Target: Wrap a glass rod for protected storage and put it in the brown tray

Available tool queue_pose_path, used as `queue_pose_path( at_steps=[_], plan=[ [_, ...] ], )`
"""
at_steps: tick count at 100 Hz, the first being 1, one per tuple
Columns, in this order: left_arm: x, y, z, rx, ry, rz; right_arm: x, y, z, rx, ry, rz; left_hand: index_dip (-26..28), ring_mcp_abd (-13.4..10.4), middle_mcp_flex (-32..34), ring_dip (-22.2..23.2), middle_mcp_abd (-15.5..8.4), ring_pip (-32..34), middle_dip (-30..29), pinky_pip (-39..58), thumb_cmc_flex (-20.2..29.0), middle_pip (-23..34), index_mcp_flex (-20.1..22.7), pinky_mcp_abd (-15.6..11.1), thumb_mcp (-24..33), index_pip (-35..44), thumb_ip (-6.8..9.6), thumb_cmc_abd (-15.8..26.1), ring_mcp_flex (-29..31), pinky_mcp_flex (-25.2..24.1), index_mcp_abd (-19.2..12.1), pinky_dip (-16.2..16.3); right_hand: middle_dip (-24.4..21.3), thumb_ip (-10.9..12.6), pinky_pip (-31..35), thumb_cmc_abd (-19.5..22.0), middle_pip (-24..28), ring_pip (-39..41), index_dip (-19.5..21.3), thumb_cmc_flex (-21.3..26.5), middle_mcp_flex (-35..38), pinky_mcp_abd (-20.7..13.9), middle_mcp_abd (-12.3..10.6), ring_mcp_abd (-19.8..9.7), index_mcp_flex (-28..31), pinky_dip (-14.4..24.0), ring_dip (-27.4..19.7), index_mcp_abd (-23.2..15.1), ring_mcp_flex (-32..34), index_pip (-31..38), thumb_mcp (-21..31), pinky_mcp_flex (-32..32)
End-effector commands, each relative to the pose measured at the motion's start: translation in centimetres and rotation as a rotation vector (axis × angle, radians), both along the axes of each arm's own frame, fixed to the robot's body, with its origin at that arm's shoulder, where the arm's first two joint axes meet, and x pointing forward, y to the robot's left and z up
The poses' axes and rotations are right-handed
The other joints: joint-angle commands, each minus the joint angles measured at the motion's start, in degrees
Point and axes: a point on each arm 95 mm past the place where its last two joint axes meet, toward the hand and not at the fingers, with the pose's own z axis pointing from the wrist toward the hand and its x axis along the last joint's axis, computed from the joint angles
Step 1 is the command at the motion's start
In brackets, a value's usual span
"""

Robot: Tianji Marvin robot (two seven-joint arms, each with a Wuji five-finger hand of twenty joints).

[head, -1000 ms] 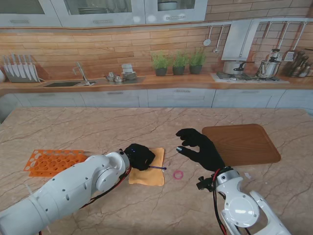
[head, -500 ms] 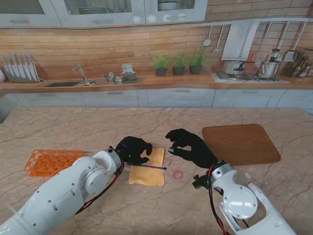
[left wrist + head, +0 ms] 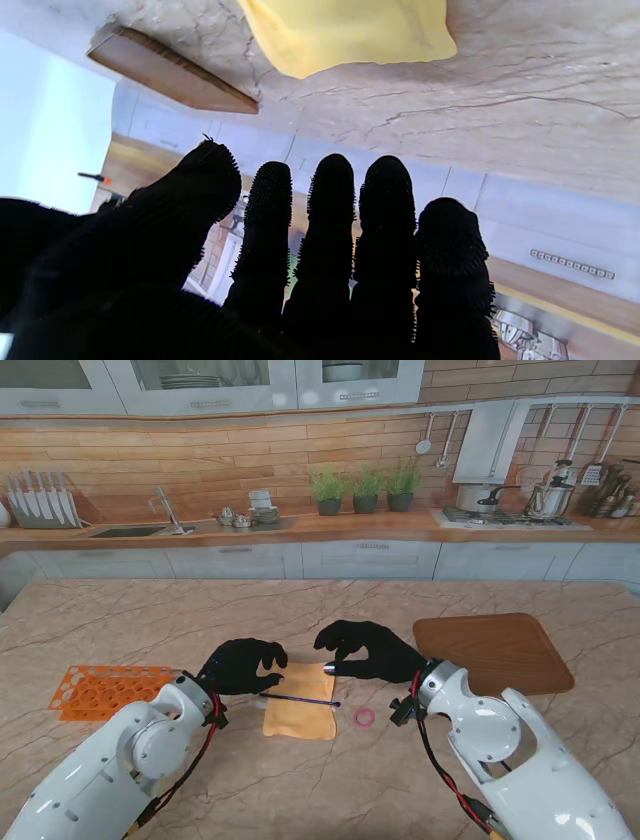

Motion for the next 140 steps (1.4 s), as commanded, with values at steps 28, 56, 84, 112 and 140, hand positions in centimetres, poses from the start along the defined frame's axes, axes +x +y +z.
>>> queue_pose_path(
  at_steps=[28, 56, 84, 112, 140],
  plan=[
    [-1.4, 0.3, -1.4, 0.035, 0.045, -0.027, -0.6, 1.3, -3.7, -0.130, -0.035, 0.029, 1.5, -0.6, -5.1, 1.2, -0.5, -5.8, 0.3, -6.0, 0.8, -1.8, -1.6, -1.1, 2.9, 0.6, -2.11, -2.5, -7.0, -8.0, -0.7, 4.2, 5.1, -0.1, 16.8, -6.3, 10.5, 17.6, 0.7, 5.3, 1.4, -3.0, 0.5, -1.4, 3.0, 3.2, 7.7, -1.7, 2.8, 4.0, 4.0, 3.4],
    [-2.7, 0.5, -2.3, 0.059, 0.061, -0.059, -1.5, 2.3, -6.7, -0.253, -0.120, 0.033, 4.2, -1.7, -6.3, 2.8, -1.4, -5.7, 3.1, -6.5, -0.6, 0.4, -2.8, -2.4, 5.4, 4.0, -2.75, -5.2, -8.5, -10.1, -1.8, 7.7, 7.8, -1.2, 22.9, -10.0, 15.7, 25.3, 0.6, 6.7, -0.7, -4.3, 0.9, -2.7, 4.3, 2.2, 10.4, -2.6, 2.2, 6.3, 11.1, 2.7],
    [-4.0, 0.3, -3.4, 0.111, 0.040, -0.093, -2.3, 2.3, -8.2, -0.421, -0.257, 0.119, 3.0, -2.5, -5.0, 6.1, -0.5, -1.2, 4.9, -3.6, -1.7, 2.3, -1.9, -3.7, 6.2, 4.9, -2.95, -6.6, -6.3, -7.1, -2.1, 13.1, 8.0, -1.3, 24.7, -10.7, 16.1, 26.5, 0.0, 7.2, -3.7, -5.1, 1.4, -3.0, 2.3, 2.1, 10.5, -2.0, 1.0, 5.9, 13.1, 2.0],
    [-5.0, -0.4, -4.3, 0.150, -0.017, -0.095, -3.1, 2.6, -9.3, -0.545, -0.291, 0.137, 3.3, -2.6, -4.9, 6.5, -2.4, -0.3, 5.3, -3.2, -5.1, 3.0, -1.8, -3.5, 7.2, 4.2, -1.86, -6.6, -5.9, -6.2, -1.4, 13.8, 8.0, -1.5, 25.8, -12.2, 16.2, 27.8, -0.7, 7.9, -9.6, -5.8, 2.3, -3.9, 0.4, 1.6, 10.5, -1.7, -1.2, 5.2, 14.7, 0.7],
    [-5.6, -0.9, -5.0, 0.179, 0.016, -0.069, -2.4, 2.9, -10.4, -0.660, -0.346, 0.161, 3.4, -2.0, -3.3, 6.7, -1.6, 1.4, 5.7, -2.0, -4.0, 4.3, -0.7, -2.5, 6.5, 4.1, -2.25, -7.0, -4.1, -4.0, -1.1, 14.1, 7.9, -1.0, 27.3, -11.5, 17.4, 29.2, -0.8, 9.9, -13.7, -5.9, 3.8, -4.0, -1.6, 0.6, 10.0, -1.2, -3.0, 5.9, 17.9, -0.6]
  ],
)
